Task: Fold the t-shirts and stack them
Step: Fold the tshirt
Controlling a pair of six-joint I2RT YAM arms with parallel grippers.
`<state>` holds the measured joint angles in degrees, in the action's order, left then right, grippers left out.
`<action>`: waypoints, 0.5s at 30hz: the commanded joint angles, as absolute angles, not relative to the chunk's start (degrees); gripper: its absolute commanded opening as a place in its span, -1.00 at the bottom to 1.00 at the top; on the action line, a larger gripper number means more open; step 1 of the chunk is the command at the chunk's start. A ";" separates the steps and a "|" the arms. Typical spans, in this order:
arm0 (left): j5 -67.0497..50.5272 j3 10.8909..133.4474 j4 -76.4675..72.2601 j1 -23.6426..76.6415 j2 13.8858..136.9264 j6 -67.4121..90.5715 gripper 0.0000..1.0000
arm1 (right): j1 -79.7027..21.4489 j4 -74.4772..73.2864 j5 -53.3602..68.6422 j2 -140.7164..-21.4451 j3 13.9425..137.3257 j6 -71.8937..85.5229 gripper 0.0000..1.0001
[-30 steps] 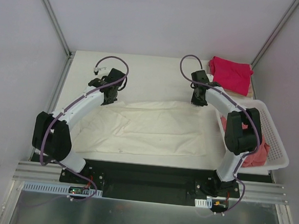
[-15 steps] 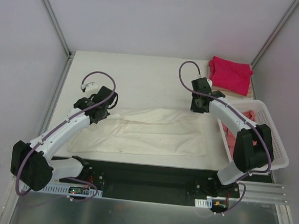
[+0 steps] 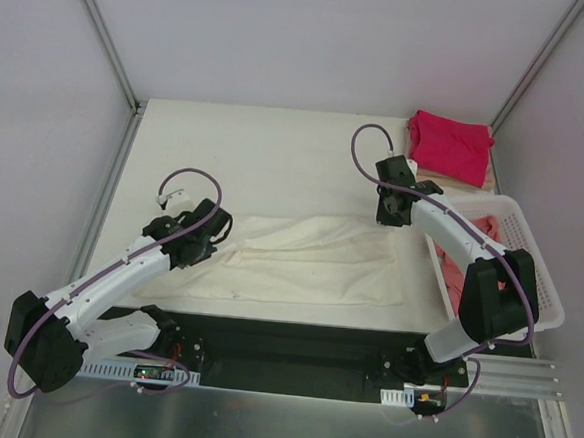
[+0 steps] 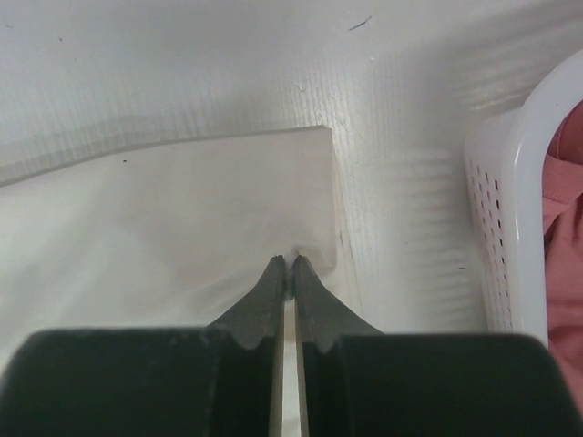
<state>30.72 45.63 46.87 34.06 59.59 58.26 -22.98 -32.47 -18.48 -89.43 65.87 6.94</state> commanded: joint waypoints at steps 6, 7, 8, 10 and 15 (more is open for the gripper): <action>27.25 40.60 53.61 36.47 57.66 64.16 -0.11 | -23.20 -38.93 -23.28 -90.44 64.60 8.87 -0.69; 26.99 40.87 53.79 36.47 56.70 63.55 0.62 | -23.12 -39.63 -23.90 -90.61 64.51 9.22 -0.64; 26.46 41.04 54.14 36.47 56.08 63.28 0.98 | -23.12 -41.29 -25.39 -90.62 64.42 9.92 -0.29; 26.19 42.00 54.14 36.47 53.80 61.88 0.99 | -23.12 -42.45 -26.63 -90.01 64.07 10.46 0.04; 30.39 45.70 53.88 36.47 50.10 59.86 0.99 | -23.38 -42.02 -23.48 -87.02 63.99 9.24 0.93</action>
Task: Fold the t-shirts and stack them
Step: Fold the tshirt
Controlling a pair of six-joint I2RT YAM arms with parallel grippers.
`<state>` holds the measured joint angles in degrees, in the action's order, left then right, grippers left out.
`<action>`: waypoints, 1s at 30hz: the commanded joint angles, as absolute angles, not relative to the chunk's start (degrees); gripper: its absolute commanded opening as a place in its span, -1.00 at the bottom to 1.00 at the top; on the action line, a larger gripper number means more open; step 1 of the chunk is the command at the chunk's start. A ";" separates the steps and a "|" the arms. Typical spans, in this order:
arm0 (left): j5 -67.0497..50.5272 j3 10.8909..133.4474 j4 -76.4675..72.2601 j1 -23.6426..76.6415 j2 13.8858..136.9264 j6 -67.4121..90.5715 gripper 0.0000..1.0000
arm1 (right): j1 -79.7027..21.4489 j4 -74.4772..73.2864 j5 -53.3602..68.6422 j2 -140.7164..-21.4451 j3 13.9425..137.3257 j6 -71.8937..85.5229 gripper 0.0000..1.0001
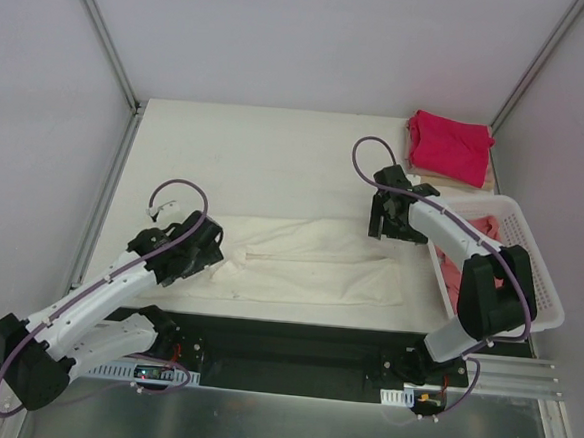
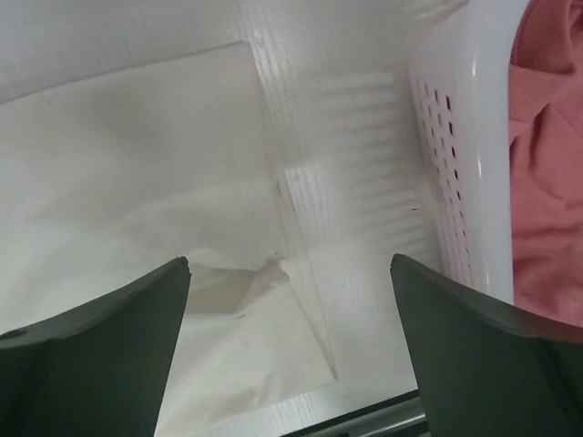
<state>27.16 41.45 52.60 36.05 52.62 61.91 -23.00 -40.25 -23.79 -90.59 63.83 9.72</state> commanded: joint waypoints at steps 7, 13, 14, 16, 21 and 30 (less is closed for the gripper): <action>27.18 51.67 42.56 36.39 57.82 53.64 0.99 | -26.54 -30.34 -1.96 -82.88 60.13 6.06 0.93; 22.43 59.93 38.23 35.16 75.74 49.05 0.99 | -28.83 -25.14 5.54 -87.09 58.89 7.56 0.93; 22.06 60.64 38.06 34.98 78.11 48.78 0.99 | -29.18 -24.53 5.89 -87.71 58.36 7.82 0.93; 19.79 62.13 38.06 34.28 84.27 48.25 0.99 | -29.35 -22.95 6.76 -89.12 57.31 8.61 0.93; 16.79 59.61 38.06 33.31 91.66 49.74 0.99 | -29.44 -21.97 6.33 -90.96 55.64 9.05 0.93; 13.10 40.73 41.99 32.87 75.11 57.02 0.99 | -29.36 -23.64 2.99 -90.44 54.50 9.23 0.93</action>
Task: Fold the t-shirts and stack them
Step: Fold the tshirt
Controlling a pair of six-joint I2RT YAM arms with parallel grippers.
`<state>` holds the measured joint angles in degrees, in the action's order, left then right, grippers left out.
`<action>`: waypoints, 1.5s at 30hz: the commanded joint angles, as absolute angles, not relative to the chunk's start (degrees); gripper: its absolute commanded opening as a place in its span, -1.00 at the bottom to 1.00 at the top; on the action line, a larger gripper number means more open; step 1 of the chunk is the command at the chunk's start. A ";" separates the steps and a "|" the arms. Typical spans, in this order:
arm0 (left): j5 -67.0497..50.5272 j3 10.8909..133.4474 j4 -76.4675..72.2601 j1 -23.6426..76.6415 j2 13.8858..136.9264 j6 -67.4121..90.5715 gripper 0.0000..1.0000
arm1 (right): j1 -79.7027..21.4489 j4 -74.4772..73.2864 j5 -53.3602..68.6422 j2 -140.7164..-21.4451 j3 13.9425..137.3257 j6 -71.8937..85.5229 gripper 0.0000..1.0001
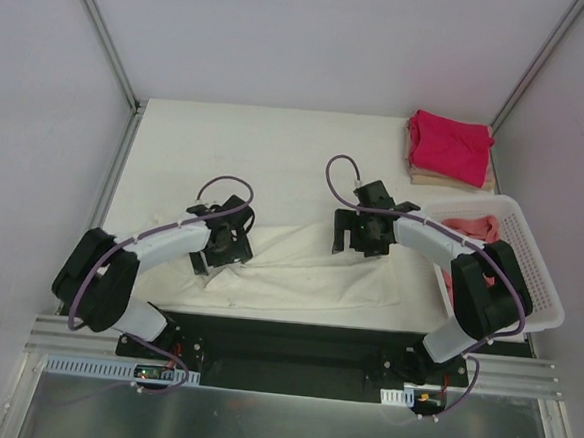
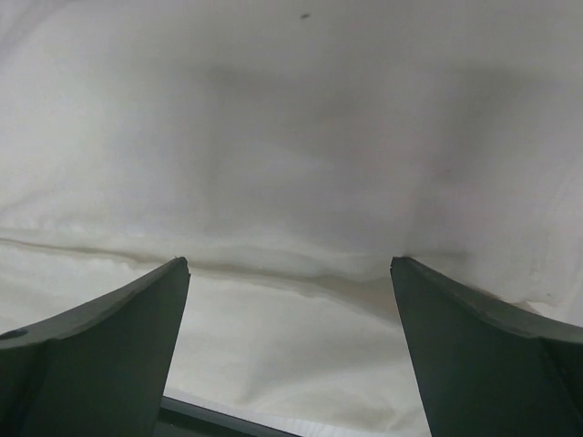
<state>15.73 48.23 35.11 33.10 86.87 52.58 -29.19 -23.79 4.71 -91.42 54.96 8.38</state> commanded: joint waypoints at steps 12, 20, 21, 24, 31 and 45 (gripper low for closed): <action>8.87 29.79 52.81 32.96 43.25 64.86 0.98 | -29.44 -24.61 0.79 -92.37 55.72 9.32 0.93; 12.64 32.77 56.87 32.96 43.24 66.44 0.99 | -29.62 -25.14 1.32 -87.99 57.04 8.44 0.93; 13.61 33.48 56.69 32.96 43.59 66.53 0.99 | -29.79 -25.22 1.75 -87.54 57.48 8.35 0.93; 17.22 34.89 53.45 32.87 46.05 66.09 0.99 | -30.49 -25.14 2.98 -86.75 58.70 7.39 0.93; 11.87 35.24 39.21 28.14 58.52 60.91 0.99 | -32.17 -24.52 6.41 -92.36 63.45 6.68 0.93; 4.31 54.55 21.71 19.60 97.61 49.05 0.99 | -33.14 -23.38 5.63 -94.67 56.70 9.05 0.93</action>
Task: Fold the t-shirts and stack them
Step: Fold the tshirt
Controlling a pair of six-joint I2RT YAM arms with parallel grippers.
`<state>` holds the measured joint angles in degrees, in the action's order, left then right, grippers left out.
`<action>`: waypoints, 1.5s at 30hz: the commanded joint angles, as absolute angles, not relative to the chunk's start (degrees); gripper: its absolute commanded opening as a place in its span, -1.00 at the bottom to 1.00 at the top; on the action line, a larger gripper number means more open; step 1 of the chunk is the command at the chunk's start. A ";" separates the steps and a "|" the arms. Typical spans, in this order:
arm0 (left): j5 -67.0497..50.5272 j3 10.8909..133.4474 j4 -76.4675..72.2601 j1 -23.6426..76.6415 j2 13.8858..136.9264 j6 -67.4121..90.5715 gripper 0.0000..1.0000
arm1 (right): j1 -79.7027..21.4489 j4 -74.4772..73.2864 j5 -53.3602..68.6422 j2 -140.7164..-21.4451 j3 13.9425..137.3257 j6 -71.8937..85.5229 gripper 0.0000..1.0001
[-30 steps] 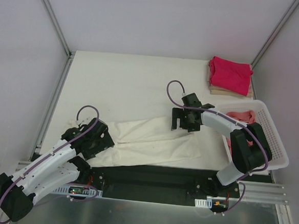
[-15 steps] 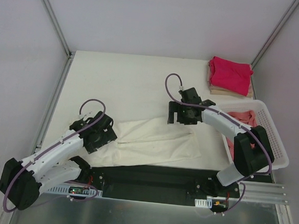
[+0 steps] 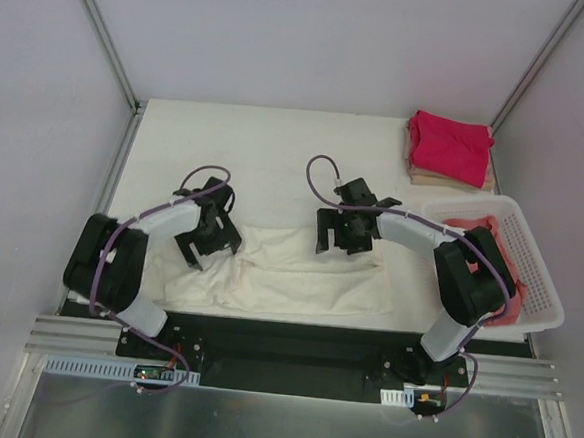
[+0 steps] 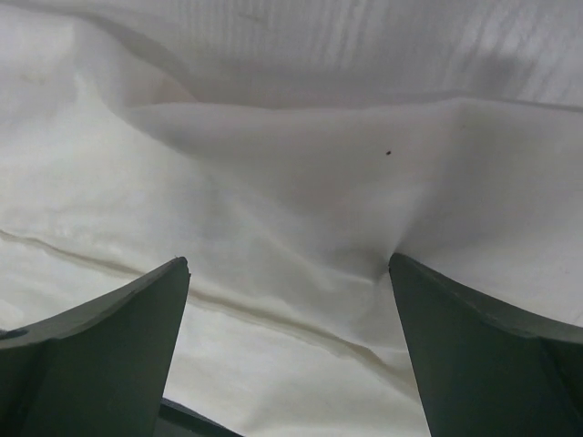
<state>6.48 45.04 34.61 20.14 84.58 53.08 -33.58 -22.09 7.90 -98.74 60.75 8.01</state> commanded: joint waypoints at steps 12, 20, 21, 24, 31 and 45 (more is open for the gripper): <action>-20.01 126.56 22.77 23.81 145.23 39.90 0.99 | -44.37 -25.14 8.61 -78.76 40.25 13.62 0.93; -24.35 141.43 12.94 23.64 156.80 42.28 0.99 | -49.48 -27.50 7.93 -75.50 45.51 12.22 0.93; -23.56 139.15 12.31 23.56 155.40 41.58 0.99 | -49.57 -28.29 6.87 -74.98 46.14 11.87 0.93; -20.14 137.73 11.78 23.47 153.12 38.86 0.98 | -49.40 -30.32 4.31 -73.75 48.25 11.51 0.93; -12.22 136.05 12.04 21.36 148.63 39.64 0.98 | -49.13 -30.33 -2.08 -66.28 45.19 16.61 0.93; -18.99 113.65 15.99 23.02 112.66 32.18 0.99 | -43.95 -31.11 -4.39 -52.22 34.37 25.04 0.93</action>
<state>-15.84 127.94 15.11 20.75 134.74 36.97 -44.97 -30.72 -2.61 -56.64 36.91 20.49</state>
